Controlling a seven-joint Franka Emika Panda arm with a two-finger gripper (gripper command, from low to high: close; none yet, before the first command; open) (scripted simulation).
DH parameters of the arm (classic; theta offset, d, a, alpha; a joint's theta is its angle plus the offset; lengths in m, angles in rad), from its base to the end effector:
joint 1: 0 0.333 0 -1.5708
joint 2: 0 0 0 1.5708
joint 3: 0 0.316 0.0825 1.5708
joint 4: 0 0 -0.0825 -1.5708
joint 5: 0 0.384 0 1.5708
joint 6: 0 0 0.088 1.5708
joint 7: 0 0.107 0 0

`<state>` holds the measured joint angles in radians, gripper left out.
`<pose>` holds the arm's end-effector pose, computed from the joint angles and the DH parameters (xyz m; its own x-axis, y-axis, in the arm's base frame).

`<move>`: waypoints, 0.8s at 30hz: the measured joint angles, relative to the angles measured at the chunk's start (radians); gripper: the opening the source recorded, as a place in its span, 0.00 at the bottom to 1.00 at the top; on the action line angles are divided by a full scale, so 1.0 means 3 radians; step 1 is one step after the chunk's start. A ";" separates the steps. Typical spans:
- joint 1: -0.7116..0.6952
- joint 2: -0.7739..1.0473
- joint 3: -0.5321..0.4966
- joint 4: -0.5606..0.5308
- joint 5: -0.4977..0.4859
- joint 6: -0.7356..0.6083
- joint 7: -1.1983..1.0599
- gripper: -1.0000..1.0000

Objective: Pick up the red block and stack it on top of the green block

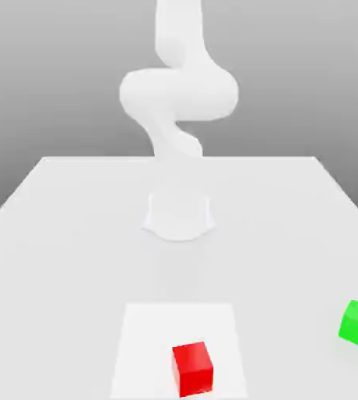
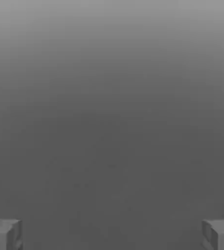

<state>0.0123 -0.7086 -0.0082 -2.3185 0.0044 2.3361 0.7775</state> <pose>0.3808 0.0006 0.6725 0.5370 -0.7029 0.4664 -0.5203 -0.7112 -0.4727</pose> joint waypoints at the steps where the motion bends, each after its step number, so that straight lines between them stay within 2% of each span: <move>1: 0.0023 0.0132 -0.0016 -0.0026 0.0001 0.0050 -0.0027 0.50; 16: 0.0190 0.1955 -0.0097 -0.0394 0.0099 0.0773 -0.0484 0.50; 24: 0.0212 0.2919 -0.0083 -0.0584 0.0049 0.1165 -0.0649 0.50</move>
<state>0.0760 0.1670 -0.0331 -2.4936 0.0192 2.6855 0.5829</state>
